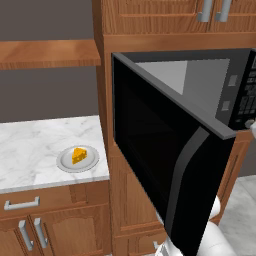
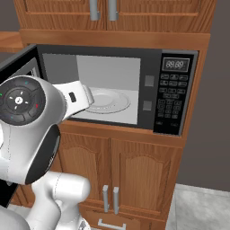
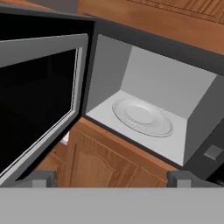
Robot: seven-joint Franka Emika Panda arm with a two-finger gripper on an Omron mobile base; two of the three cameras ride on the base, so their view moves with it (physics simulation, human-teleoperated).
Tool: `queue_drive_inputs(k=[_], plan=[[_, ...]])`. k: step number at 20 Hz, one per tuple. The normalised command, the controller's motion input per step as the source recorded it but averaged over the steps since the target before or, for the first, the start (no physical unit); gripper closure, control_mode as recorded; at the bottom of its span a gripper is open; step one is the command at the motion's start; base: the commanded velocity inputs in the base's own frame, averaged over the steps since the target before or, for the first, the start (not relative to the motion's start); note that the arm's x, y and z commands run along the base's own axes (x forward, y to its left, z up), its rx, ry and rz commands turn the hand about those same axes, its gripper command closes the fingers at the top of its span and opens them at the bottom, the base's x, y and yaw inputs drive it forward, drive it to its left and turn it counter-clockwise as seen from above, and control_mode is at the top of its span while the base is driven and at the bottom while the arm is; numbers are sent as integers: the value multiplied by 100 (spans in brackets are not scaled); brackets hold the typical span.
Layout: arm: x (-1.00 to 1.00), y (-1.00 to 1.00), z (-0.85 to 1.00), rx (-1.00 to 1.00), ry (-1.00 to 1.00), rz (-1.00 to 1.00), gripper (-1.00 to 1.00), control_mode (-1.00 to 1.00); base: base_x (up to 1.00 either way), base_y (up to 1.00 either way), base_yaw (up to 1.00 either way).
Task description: Pick the cheese from the counter and place it in the microwave. Then turn on the microwave.
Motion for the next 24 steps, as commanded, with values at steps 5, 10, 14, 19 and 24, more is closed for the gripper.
queue_drive_inputs(k=[5, 10, 14, 19, 24], plan=[[1, 0, 0, 0, 0, -2, -100, -100, 0, 0, 0], [7, 0, -3, 0, 0, -2, -100, -100, 0, 0, 0], [8, 0, -4, 0, 0, -2, -100, -100, 0, 0, 0], [7, 0, -5, 0, 0, -2, -100, -100, 0, 0, 0], [6, 0, -6, 1, 0, -2, -100, -100, 0, 0, 0]])
